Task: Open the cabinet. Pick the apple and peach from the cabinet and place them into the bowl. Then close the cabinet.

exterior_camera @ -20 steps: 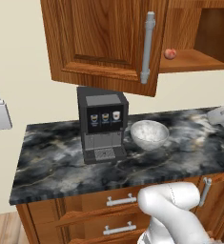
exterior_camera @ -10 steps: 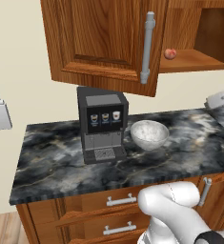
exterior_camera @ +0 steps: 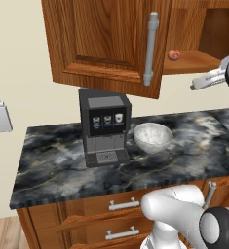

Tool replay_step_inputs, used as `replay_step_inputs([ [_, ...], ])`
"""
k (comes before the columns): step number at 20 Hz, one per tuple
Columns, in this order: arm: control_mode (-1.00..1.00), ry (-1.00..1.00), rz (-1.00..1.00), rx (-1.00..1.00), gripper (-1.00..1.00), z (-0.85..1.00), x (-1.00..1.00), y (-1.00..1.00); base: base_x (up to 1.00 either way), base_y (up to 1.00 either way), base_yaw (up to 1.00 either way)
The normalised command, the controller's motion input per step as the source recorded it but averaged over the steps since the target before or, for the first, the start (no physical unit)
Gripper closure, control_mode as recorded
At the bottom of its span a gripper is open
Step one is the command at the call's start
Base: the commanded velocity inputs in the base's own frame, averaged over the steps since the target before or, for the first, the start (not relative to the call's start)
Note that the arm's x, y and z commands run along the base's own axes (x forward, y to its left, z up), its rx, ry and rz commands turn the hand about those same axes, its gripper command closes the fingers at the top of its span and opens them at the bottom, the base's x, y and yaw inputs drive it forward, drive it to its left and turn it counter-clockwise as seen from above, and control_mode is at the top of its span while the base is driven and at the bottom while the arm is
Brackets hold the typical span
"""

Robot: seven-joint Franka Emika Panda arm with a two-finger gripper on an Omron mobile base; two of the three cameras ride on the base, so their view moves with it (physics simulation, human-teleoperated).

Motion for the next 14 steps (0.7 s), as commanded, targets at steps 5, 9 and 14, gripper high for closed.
replay_step_inputs([
  [5,-1.0,0.0,0.15,0.0,-1.0,-0.02,0.99,0.0,0.0,0.0,0.0],
  [9,-1.0,-0.06,0.22,0.0,-1.0,-0.01,0.87,0.0,0.0,0.0,0.0],
  [14,-1.0,-0.01,0.25,0.02,-1.0,0.0,0.93,0.04,0.0,0.0,0.0],
])
